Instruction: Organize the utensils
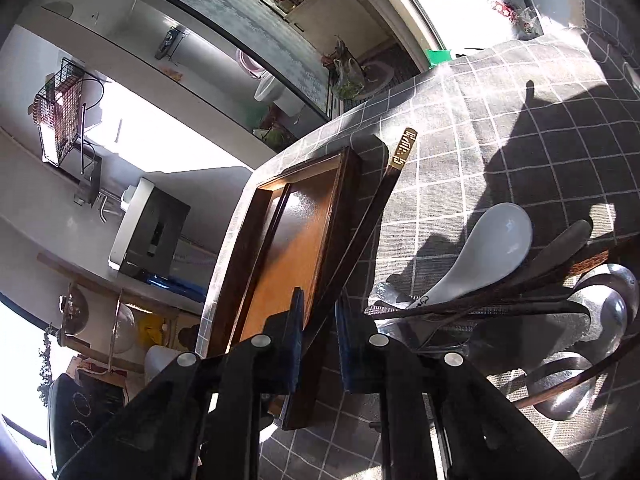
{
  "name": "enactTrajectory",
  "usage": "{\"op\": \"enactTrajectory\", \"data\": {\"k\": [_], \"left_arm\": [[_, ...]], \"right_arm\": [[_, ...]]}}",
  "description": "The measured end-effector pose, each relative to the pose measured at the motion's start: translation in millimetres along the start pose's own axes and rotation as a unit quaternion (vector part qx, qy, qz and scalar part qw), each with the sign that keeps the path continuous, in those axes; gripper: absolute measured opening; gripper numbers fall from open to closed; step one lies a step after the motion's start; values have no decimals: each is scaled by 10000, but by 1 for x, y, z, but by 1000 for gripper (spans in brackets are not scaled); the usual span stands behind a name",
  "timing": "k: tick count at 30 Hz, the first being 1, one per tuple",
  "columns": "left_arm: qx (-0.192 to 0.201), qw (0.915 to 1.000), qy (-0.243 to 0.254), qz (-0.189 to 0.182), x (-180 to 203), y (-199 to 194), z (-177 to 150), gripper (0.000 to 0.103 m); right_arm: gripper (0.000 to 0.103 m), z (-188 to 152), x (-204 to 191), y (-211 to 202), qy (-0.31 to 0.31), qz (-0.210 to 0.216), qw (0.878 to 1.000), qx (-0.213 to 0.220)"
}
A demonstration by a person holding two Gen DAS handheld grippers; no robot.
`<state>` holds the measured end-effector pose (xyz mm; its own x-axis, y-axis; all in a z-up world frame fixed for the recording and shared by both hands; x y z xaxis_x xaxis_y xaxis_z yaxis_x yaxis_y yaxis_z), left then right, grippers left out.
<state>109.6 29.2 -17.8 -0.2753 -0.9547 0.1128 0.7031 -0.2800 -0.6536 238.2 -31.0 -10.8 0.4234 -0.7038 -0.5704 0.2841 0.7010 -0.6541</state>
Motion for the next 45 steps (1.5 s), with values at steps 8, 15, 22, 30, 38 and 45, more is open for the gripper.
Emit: {"op": "enactTrajectory", "data": {"k": [8, 15, 22, 30, 38, 45], "left_arm": [[-78, 9941, -792, 742, -71, 8, -4, 6], [-255, 9883, -1065, 1061, -100, 16, -8, 6], [-414, 9878, -1006, 1115, -103, 27, -12, 10], [-116, 9964, -542, 641, -67, 16, -7, 83], [-252, 9931, 870, -744, 51, 32, -12, 88], [-672, 9890, 1057, -785, 87, 81, -18, 61]], "right_arm": [[15, 31, -41, 92, -596, -446, 9962, -452], [43, 27, -46, 119, -679, -640, 9943, -522], [75, 16, -43, 62, -1072, -831, 9907, -79], [97, -13, 8, -94, -1709, -1739, 9638, 1078], [85, -72, 91, -150, -347, -986, 9910, 832], [63, -93, 99, -143, -249, -963, 9926, 690]]}}
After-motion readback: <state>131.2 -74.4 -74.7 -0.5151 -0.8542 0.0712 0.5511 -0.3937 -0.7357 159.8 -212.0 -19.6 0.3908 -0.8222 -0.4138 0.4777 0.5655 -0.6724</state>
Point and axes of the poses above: each gripper's, at about its wrist camera, not at the fingertips, and y roughly the way its jaws point, x to its right, z to its top, the point moved 6 cm from there along y, roughly the way its jaws point, and after that the axes turned 8 degrees about -y, right-handed, at the moved point
